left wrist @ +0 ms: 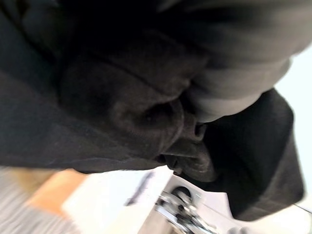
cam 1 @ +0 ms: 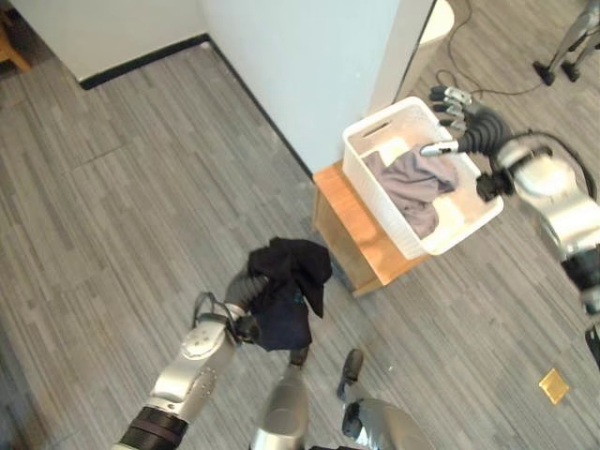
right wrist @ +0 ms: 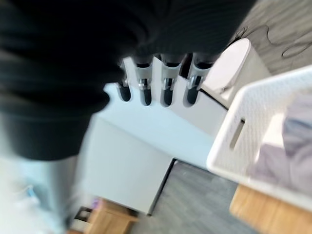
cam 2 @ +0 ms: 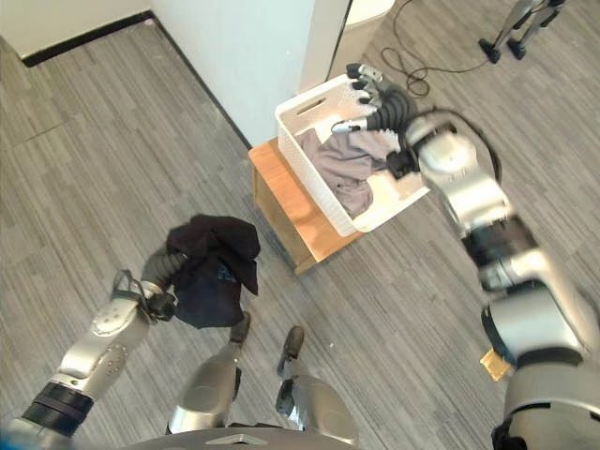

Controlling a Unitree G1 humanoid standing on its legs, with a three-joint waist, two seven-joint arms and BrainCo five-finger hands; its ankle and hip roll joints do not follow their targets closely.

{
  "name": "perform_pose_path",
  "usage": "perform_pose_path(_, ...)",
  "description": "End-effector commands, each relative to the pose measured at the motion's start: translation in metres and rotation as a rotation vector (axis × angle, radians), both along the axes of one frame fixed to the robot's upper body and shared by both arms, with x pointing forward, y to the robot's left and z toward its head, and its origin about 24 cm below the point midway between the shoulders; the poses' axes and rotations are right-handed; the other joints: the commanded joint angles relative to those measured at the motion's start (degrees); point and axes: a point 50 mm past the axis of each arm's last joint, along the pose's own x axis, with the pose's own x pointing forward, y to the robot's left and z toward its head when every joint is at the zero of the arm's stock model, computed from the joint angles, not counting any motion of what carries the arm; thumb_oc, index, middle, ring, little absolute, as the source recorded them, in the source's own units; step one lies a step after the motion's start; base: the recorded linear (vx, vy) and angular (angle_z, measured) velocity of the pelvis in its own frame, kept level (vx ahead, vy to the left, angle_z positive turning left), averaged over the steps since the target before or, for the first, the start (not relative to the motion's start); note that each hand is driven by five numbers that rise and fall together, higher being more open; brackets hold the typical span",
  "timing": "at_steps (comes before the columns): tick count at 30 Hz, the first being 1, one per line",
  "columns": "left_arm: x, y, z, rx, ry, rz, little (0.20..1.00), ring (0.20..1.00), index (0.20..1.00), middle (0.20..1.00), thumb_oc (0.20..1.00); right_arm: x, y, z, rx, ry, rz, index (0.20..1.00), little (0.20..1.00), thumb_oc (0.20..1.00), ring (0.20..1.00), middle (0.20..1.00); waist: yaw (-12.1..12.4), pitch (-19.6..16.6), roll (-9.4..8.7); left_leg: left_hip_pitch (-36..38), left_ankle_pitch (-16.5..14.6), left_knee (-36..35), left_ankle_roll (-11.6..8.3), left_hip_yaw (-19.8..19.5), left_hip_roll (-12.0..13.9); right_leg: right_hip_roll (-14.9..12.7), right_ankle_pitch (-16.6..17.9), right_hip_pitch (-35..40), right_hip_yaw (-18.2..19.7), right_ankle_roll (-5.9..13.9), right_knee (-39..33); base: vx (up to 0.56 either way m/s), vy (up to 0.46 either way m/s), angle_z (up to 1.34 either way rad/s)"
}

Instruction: Pick up bed clothes into laundry basket.

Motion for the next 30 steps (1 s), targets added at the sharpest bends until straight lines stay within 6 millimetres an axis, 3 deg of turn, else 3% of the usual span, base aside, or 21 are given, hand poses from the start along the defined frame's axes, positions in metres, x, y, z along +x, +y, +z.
perform_pose_path(1,0.008,0.001,0.036,-0.022,-0.201,0.019,0.2,0.2,0.2,0.2,0.2,-0.016,-0.018,-0.023,0.012,0.068,-0.009,1.0,1.0,1.0,1.0,1.0,-4.04,-8.89,1.78,-0.01,-3.01,0.18,0.18,0.9,-0.61,-1.32,-2.82,0.03,1.61,5.06,0.67,0.06,0.03,-0.09)
perform_pose_path(2,0.013,0.007,0.047,-0.038,-0.241,0.058,0.2,0.2,0.2,0.2,0.2,-0.034,-0.019,-0.044,0.078,0.103,0.005,1.0,1.0,1.0,1.0,1.0,-5.7,-10.55,2.74,0.87,-3.39,0.18,0.22,1.31,-0.61,-1.47,-3.06,0.7,1.91,5.2,0.67,0.05,0.019,-0.08)
perform_pose_path(4,0.014,0.005,0.047,-0.036,-0.238,0.051,0.2,0.2,0.2,0.2,0.2,-0.037,-0.021,-0.045,0.081,0.107,-0.001,1.0,1.0,1.0,1.0,1.0,-5.31,-10.64,2.64,0.93,-3.43,0.18,0.22,1.31,-0.61,-1.46,-3.09,0.76,1.9,5.2,0.67,0.04,0.017,-0.08)
perform_pose_path(5,0.018,0.009,0.056,-0.031,-0.27,0.076,0.2,0.2,0.2,0.2,0.2,-0.048,-0.024,-0.059,0.119,0.147,-0.009,1.0,1.0,1.0,1.0,1.0,-6.64,-12.14,3.25,1.7,-3.72,0.18,0.18,1.75,-0.59,-1.59,-3.27,1.36,2.14,5.33,0.67,0.06,0.019,-0.22)
perform_pose_path(9,0.027,0.01,0.077,-0.016,-0.347,0.1,0.2,0.2,0.2,0.2,0.2,-0.067,-0.033,-0.078,0.225,0.187,-0.05,1.0,1.0,1.0,1.0,1.0,-8.56,-14.97,3.87,2.89,-4.28,0.18,0.2,2.25,-0.59,-1.83,-3.43,2.19,2.64,5.64,0.67,0.05,0.011,-0.16)
perform_pose_path(13,0.027,0.01,0.077,-0.015,-0.346,0.097,0.2,0.2,0.2,0.2,0.2,-0.068,-0.034,-0.078,0.226,0.187,-0.053,1.0,1.0,1.0,1.0,1.0,-8.36,-14.96,3.81,2.92,-4.3,0.18,0.2,2.27,-0.6,-1.84,-3.45,2.22,2.66,5.64,0.67,0.02,0.003,-0.1)
perform_pose_path(14,0.054,0.002,0.108,-0.036,-0.409,0.109,0.2,0.2,0.2,0.2,0.2,-0.084,-0.028,-0.115,0.333,0.316,-0.056,1.0,1.0,1.0,1.0,1.0,-10.77,-17.62,4.83,4.07,-4.9,0.18,0.04,2.55,-0.58,-2.18,-3.82,3.53,2.74,5.86,0.67,0.06,0.011,0.0)
perform_pose_path(17,0.062,-0.003,0.113,-0.034,-0.408,0.097,0.2,0.2,0.2,0.2,0.2,-0.088,-0.027,-0.121,0.353,0.339,-0.051,1.0,1.0,1.0,1.0,1.0,-10.64,-17.85,4.74,3.87,-4.64,0.18,-0.06,2.57,-0.62,-2.3,-3.66,3.33,2.57,5.89,0.67,0.02,0.013,0.2)
perform_pose_path(19,0.081,-0.01,0.137,0.055,-0.439,0.097,0.2,0.2,0.2,0.2,0.2,-0.092,-0.02,-0.131,0.376,0.38,-0.035,1.0,1.0,1.0,1.0,1.0,-11.63,-18.36,4.95,3.91,-4.54,0.18,-0.27,2.69,-0.66,-2.32,-3.6,3.45,2.37,5.99,0.67,0.0,0.005,-0.22)
perform_pose_path(21,0.087,-0.011,0.144,0.076,-0.441,0.104,0.2,0.2,0.2,0.2,0.2,-0.092,-0.017,-0.134,0.387,0.392,-0.025,1.0,1.0,1.0,1.0,1.0,-11.97,-18.5,5.06,3.87,-4.51,0.18,-0.31,2.74,-0.66,-2.34,-3.52,3.44,2.41,6.06,0.67,0.0,0.009,0.04)
perform_pose_path(22,0.101,-0.011,0.16,0.126,-0.435,0.125,0.2,0.2,0.2,0.2,0.2,-0.092,-0.007,-0.139,0.391,0.417,0.015,1.0,1.0,1.0,1.0,1.0,-12.73,-18.83,5.38,3.82,-4.43,0.18,-0.48,3.03,-0.64,-2.32,-3.37,3.23,2.53,6.3,0.67,0.01,0.012,0.03)
perform_pose_path(30,0.124,-0.022,0.207,0.298,-0.475,0.171,0.2,0.2,0.2,0.2,0.2,-0.095,0.007,-0.148,0.38,0.452,0.069,1.0,1.0,1.0,1.0,1.0,-14.5,-18.34,5.75,3.36,-4.41,0.18,-0.54,3.67,-0.72,-2.47,-2.93,2.37,3.18,7.0,0.67,0.01,0.007,-0.06)
